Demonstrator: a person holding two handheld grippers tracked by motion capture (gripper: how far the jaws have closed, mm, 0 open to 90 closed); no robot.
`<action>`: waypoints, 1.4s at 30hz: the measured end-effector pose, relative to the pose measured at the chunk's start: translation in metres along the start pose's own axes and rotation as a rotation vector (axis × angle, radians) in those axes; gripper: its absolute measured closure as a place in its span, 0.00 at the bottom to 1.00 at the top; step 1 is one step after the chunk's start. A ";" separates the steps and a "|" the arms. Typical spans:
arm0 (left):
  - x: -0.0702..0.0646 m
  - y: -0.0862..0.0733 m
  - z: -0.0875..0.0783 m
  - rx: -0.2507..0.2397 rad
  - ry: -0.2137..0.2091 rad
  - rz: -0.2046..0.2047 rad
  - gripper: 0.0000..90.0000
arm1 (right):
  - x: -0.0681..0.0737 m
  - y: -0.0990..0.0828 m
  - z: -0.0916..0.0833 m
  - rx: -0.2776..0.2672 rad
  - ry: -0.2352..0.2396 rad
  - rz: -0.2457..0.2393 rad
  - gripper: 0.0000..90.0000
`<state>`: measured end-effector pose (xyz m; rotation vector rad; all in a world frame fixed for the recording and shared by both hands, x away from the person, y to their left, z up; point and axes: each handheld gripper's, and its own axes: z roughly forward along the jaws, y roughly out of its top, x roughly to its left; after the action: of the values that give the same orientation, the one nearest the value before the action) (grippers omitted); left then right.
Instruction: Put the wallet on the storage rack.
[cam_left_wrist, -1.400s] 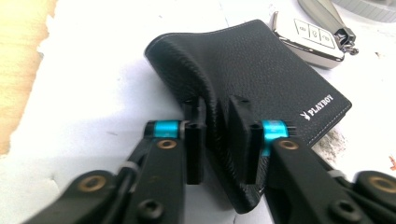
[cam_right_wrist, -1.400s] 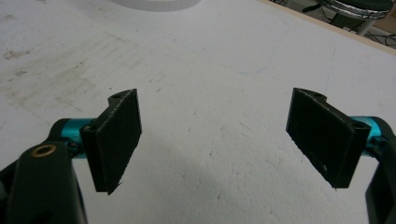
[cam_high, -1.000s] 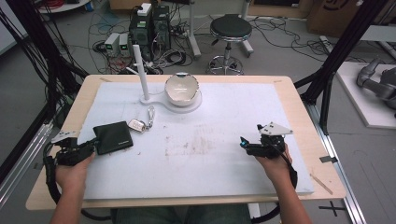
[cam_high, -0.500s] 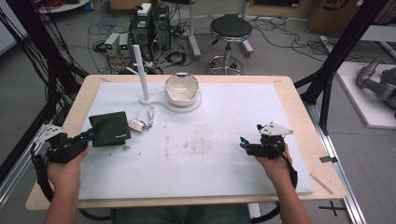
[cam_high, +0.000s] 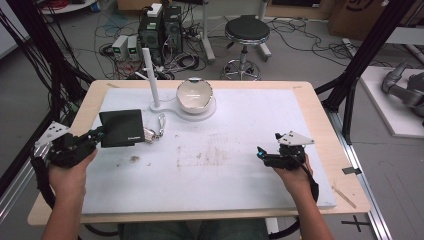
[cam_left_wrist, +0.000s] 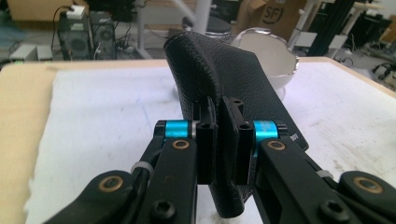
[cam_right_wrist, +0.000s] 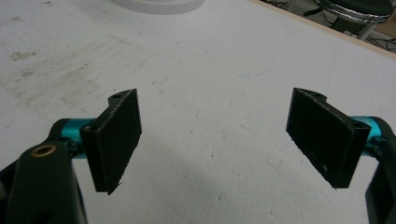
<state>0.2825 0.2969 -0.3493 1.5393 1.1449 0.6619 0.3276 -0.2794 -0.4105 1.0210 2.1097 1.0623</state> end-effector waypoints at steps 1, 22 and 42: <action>-0.005 0.006 0.002 -0.001 -0.013 0.022 0.93 | 0.000 0.000 0.000 0.001 0.000 0.000 0.20; -0.060 0.077 0.058 -0.010 -0.171 0.292 0.93 | -0.001 -0.001 -0.001 -0.001 0.003 0.016 0.20; -0.074 0.117 0.146 -0.004 -0.249 0.507 0.93 | 0.000 -0.006 -0.003 0.014 -0.014 0.021 0.20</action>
<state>0.4181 0.1710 -0.2700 1.8678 0.5655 0.7745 0.3232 -0.2829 -0.4138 1.0567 2.1023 1.0497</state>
